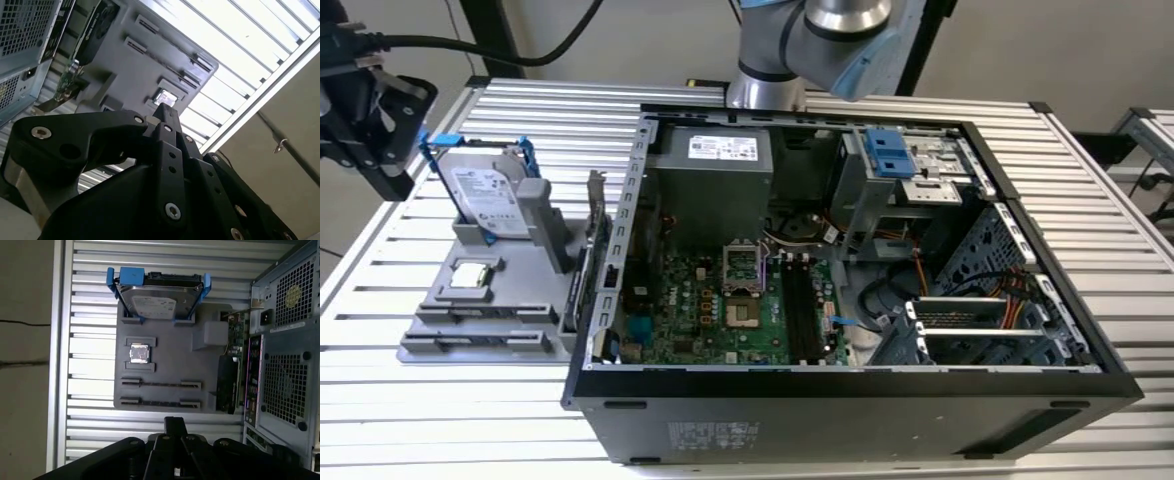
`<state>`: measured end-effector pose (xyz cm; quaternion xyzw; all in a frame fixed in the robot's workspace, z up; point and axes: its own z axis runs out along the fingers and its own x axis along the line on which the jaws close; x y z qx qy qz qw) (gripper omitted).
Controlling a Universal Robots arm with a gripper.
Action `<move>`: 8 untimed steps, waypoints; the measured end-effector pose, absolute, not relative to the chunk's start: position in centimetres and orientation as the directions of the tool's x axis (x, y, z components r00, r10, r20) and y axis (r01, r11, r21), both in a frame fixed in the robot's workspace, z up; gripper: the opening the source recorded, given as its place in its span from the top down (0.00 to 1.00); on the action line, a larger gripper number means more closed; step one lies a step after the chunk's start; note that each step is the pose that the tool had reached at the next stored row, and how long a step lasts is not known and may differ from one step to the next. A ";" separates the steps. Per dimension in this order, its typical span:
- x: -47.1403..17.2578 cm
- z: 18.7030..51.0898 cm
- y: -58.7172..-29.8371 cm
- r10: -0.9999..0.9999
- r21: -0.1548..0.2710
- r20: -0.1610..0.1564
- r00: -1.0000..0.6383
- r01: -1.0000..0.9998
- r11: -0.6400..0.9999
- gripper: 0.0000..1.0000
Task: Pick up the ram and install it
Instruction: 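Pick up the ram and move it above insertion slot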
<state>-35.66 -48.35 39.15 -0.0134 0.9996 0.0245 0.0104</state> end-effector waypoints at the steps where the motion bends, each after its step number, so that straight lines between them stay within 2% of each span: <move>1: -35.7 39.2 -48.4 -0.026 0.049 -0.021 -0.999 -0.027 0.998 1.00; 8: -35.7 39.2 -48.5 -0.026 0.049 -0.022 -0.999 -0.027 0.998 1.00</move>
